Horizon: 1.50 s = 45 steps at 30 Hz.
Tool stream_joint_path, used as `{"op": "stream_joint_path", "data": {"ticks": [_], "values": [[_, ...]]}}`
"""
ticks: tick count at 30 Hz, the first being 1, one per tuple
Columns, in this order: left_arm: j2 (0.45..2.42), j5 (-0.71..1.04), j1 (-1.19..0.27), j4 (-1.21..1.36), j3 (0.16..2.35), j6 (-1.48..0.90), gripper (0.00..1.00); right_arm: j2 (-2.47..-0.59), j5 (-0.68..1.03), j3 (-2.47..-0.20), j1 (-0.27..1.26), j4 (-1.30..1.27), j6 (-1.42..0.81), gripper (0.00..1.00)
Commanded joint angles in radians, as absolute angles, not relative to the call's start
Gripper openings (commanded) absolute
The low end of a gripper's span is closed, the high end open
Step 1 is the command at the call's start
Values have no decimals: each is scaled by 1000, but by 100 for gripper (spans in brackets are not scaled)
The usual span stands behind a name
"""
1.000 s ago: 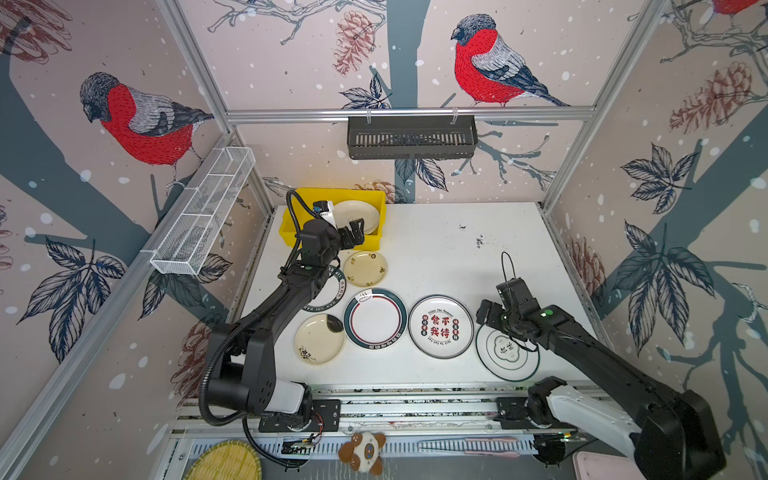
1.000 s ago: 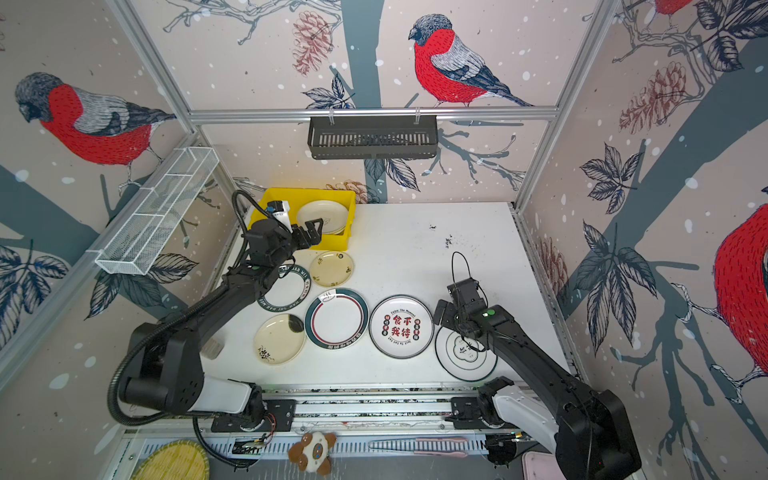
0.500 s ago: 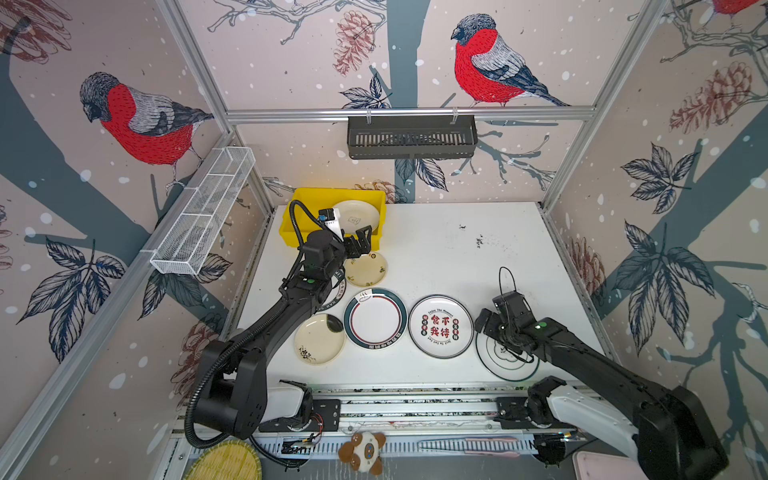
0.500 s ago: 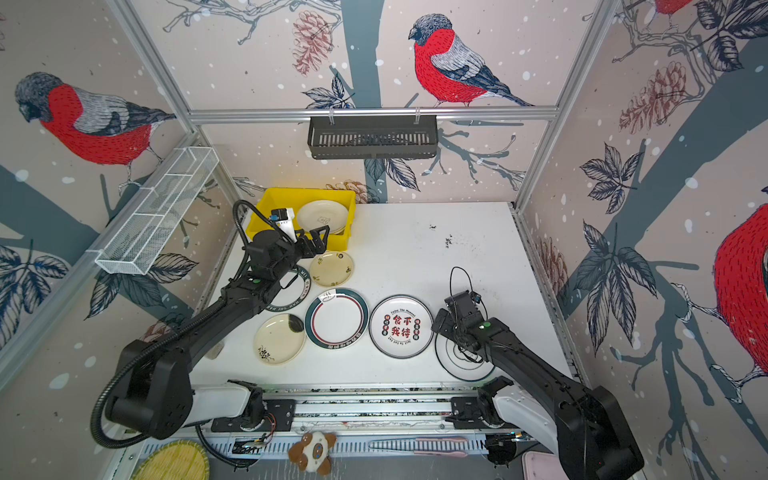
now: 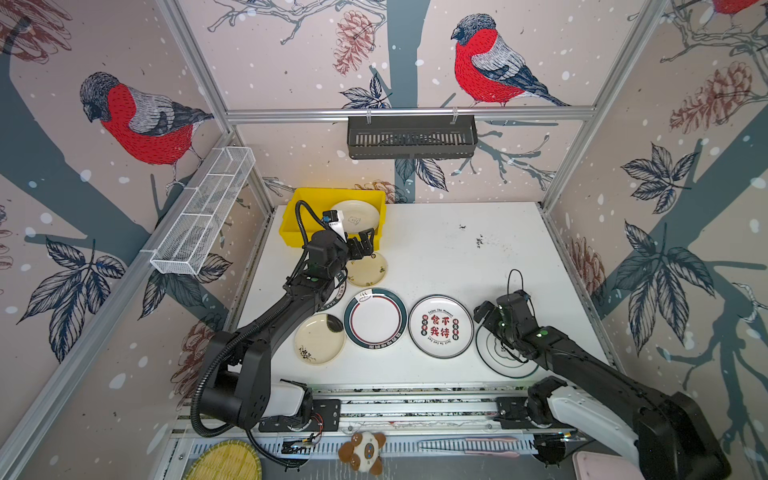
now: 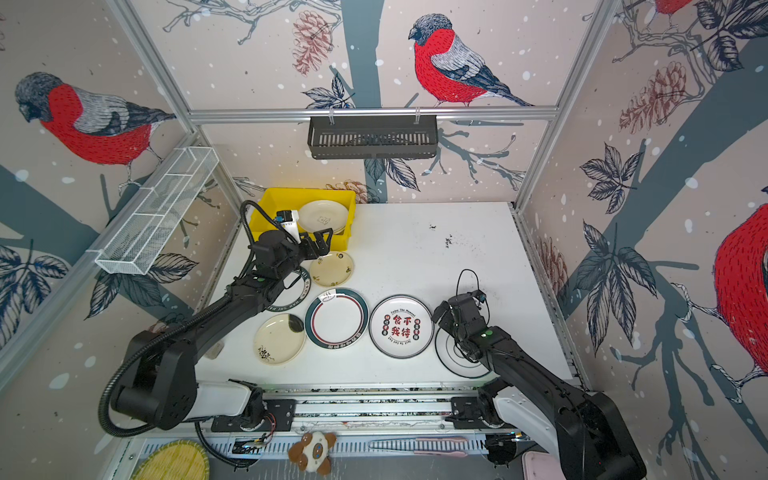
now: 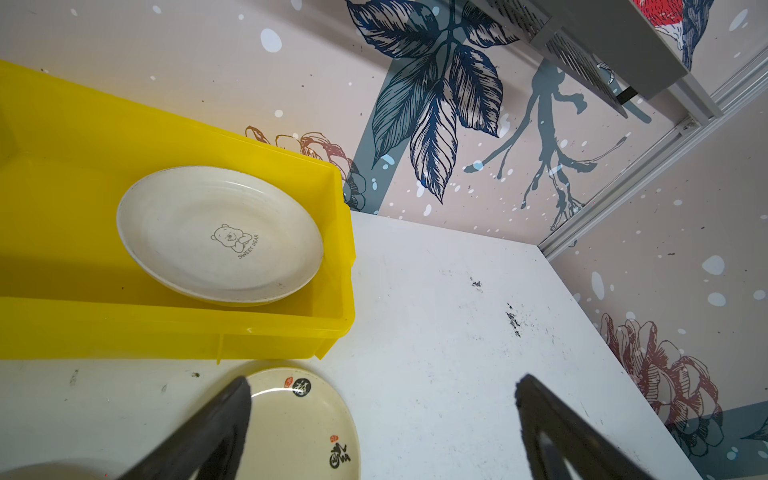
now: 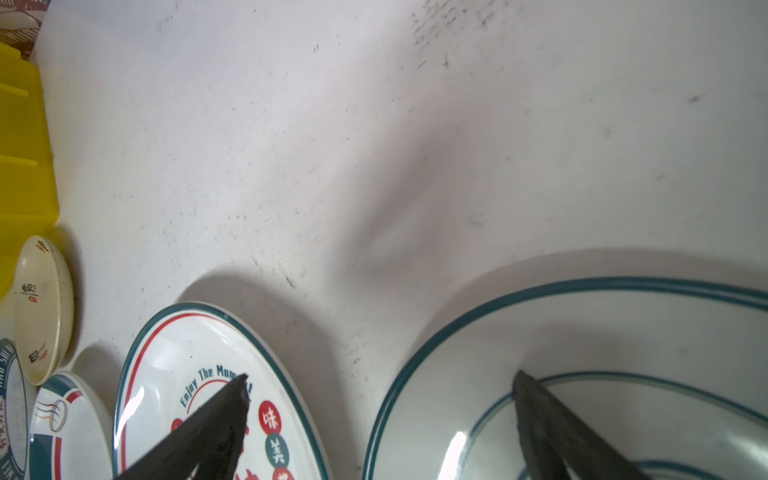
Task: Place the plates into the plastic bin on the countertop
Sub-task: 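Move the right gripper over the green-rimmed plate nearest it while the left withdraws, then slide the green-rimmed cloud plate farther from the robot with the right gripper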
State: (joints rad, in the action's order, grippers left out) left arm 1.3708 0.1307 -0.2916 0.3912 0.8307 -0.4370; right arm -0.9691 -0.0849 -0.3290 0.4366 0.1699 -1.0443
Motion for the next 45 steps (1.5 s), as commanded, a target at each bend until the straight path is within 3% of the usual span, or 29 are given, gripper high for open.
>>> {"op": "stream_joint_path", "data": {"ticks": [1, 32, 45], "values": [[1374, 123, -293, 424, 836, -429, 98, -976, -74, -324, 429, 168, -1069, 99], [1338, 98, -306, 378, 825, -406, 98, -1092, -86, -386, 359, 39, -1011, 99], [1324, 86, -306, 362, 813, -396, 98, -1188, -17, -437, 301, 9, -961, 100]]}}
